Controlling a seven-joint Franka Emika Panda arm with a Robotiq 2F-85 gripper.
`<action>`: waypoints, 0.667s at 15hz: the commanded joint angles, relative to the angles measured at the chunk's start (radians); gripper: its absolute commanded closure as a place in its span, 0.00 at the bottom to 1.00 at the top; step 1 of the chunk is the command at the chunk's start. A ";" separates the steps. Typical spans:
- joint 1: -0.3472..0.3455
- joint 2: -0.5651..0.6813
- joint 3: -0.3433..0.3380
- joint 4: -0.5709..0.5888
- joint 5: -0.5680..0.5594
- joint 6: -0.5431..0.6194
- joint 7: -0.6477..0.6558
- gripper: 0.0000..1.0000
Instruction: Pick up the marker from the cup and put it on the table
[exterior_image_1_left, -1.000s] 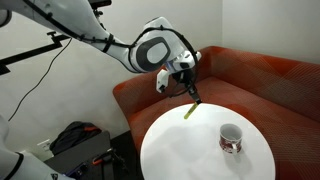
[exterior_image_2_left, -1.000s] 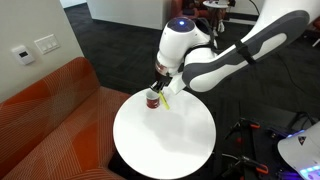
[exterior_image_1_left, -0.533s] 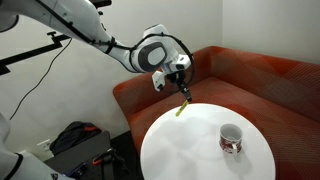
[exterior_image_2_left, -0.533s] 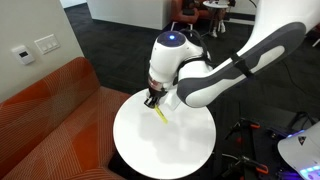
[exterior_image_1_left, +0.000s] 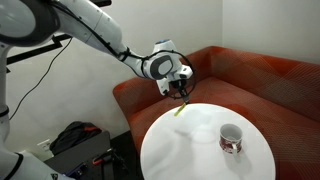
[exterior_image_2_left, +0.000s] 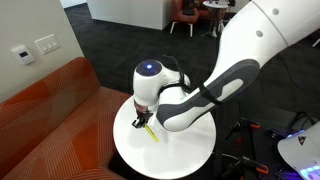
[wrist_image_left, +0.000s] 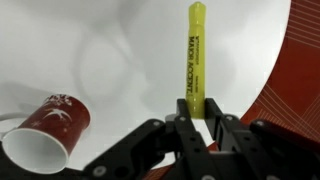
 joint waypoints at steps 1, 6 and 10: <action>-0.023 0.106 0.043 0.148 0.098 -0.105 -0.072 0.94; -0.020 0.182 0.041 0.251 0.154 -0.214 -0.081 0.94; -0.033 0.234 0.033 0.319 0.176 -0.293 -0.072 0.94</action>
